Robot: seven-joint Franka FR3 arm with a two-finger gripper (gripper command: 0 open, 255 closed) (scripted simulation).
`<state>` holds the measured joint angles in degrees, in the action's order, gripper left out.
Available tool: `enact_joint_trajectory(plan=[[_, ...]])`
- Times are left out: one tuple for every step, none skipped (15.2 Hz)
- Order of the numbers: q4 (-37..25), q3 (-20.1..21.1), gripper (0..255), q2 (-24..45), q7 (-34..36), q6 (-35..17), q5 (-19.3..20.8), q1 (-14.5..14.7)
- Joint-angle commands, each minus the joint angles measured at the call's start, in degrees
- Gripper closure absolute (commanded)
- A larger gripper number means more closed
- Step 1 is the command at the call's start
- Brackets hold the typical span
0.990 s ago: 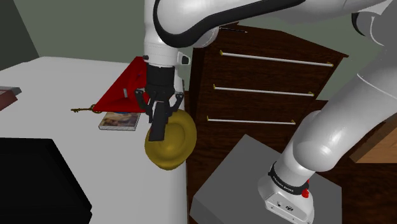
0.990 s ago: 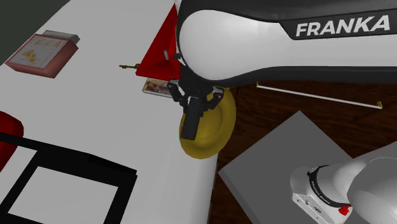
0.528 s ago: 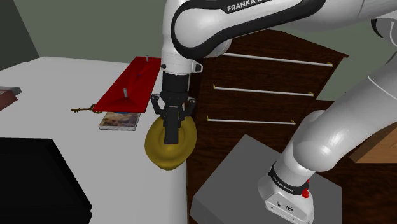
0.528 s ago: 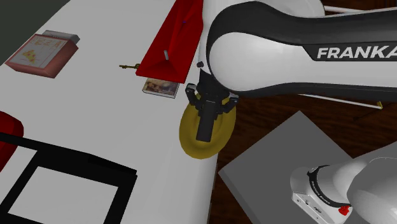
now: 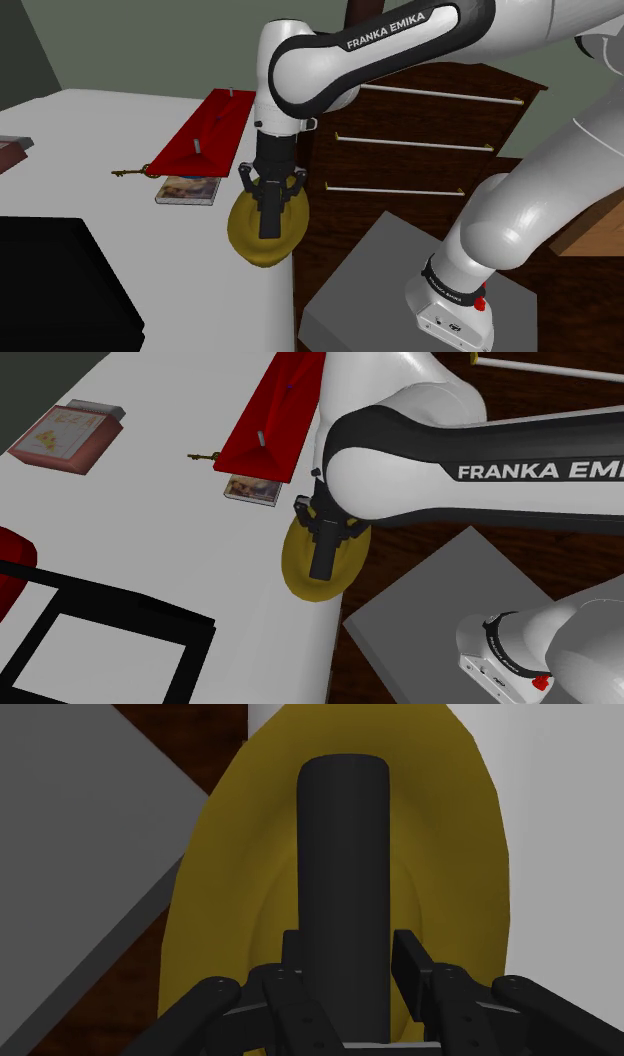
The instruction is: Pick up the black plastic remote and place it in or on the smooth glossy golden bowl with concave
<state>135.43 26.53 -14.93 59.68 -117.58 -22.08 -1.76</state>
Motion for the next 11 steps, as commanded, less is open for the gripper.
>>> enact_joint_trajectory(plan=[[0.1,0.1,255,0.1,0.0,-0.3,0.0,0.0],[0.1,0.1,255,0.1,0.0,-0.3,0.0,0.0],[0.1,0.1,255,0.1,0.0,-0.3,0.0,0.0],[0.1,0.1,255,0.1,0.0,-0.3,0.0,0.0],[0.1,0.1,255,0.1,0.0,-0.3,0.0,0.0],[0.1,0.1,255,0.1,0.0,-0.3,0.0,0.0],[0.1,0.1,0,0.1,0.0,-0.2,0.0,0.0],[0.1,0.0,0,0.1,0.0,-0.2,0.0,0.0],[0.1,0.0,0,0.1,0.0,-0.2,0.0,0.0],[0.1,0.0,0,0.1,0.0,-0.2,0.0,0.0],[0.1,0.0,0,0.1,0.0,-0.2,0.0,0.0]])
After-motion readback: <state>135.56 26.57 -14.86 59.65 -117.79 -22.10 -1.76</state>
